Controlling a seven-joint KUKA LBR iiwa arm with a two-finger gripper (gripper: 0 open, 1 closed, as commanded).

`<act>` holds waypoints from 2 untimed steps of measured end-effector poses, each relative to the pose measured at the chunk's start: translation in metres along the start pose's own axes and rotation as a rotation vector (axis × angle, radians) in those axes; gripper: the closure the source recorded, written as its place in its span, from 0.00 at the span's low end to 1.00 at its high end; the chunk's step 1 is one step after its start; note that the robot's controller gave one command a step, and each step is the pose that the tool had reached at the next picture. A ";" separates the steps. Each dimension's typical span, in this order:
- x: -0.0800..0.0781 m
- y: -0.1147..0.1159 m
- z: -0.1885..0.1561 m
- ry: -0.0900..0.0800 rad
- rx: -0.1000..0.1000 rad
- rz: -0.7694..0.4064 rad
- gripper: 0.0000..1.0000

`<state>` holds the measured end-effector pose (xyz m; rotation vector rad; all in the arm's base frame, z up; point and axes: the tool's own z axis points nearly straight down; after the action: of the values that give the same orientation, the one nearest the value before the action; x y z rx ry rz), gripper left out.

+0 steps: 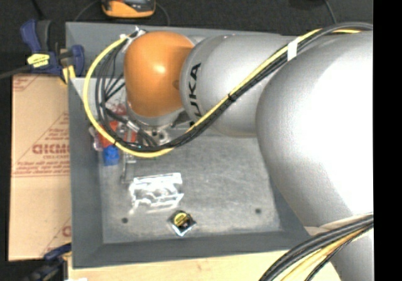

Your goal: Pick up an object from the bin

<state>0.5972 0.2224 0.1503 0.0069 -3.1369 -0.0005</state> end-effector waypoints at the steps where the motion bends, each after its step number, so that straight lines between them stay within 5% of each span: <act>1: 0.062 -0.060 0.083 0.000 0.003 -0.122 0.00; 2: 0.060 -0.091 0.049 -0.010 -0.001 0.063 0.00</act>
Offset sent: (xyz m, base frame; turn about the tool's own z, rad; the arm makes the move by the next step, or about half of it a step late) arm -0.0609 -0.0571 -0.0803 -0.1243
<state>0.5371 0.1308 0.1011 -0.0928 -3.1459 -0.0017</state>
